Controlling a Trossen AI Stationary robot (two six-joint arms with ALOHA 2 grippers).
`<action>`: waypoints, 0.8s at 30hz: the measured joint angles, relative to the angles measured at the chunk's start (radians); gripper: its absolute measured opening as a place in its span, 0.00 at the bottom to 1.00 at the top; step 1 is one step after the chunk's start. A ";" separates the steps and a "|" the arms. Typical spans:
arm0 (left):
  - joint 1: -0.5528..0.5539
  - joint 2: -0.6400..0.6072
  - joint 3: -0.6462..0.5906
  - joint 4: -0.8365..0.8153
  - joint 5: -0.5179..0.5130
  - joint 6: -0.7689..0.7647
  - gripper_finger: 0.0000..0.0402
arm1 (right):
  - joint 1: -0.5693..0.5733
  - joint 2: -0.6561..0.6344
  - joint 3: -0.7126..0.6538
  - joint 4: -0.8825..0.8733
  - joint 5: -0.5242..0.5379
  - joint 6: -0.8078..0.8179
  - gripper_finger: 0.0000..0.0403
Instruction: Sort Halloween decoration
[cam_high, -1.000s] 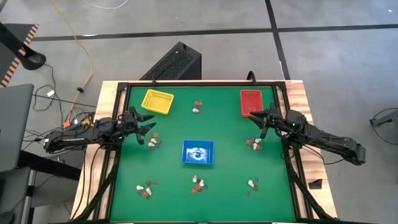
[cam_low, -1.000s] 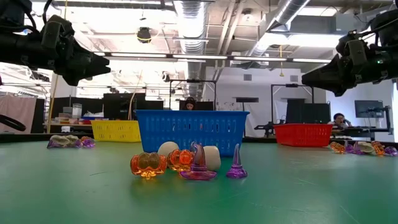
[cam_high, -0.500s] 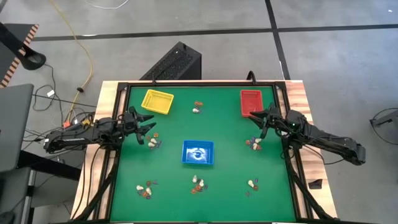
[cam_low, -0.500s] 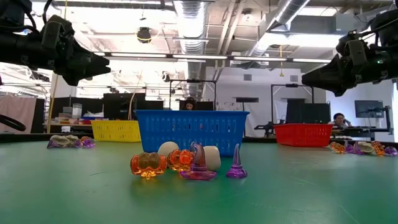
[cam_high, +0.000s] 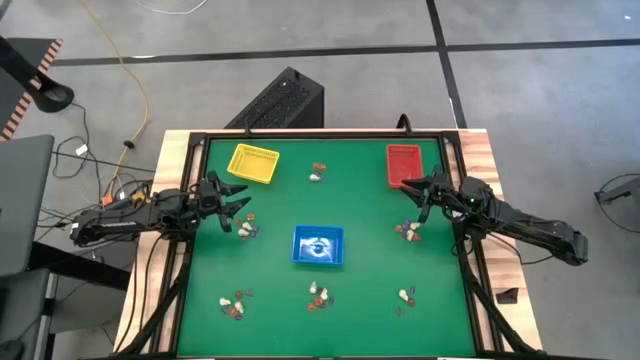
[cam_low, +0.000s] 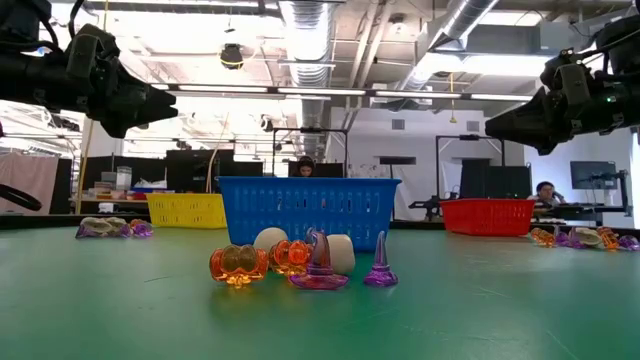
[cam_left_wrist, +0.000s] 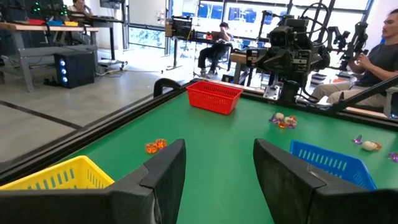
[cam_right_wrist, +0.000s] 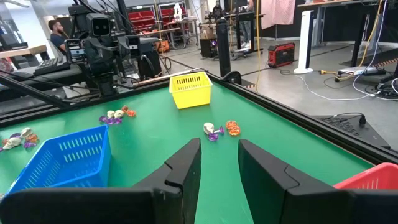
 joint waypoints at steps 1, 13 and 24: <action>0.000 0.000 0.000 0.000 0.000 -0.001 0.44 | 0.000 0.000 0.000 0.000 0.000 0.000 0.34; 0.000 0.000 0.000 0.005 0.000 -0.014 0.44 | 0.000 0.000 -0.001 0.024 0.000 0.000 0.34; 0.001 0.000 0.000 0.097 0.012 -0.240 0.44 | -0.001 -0.001 -0.003 0.188 0.171 0.182 0.34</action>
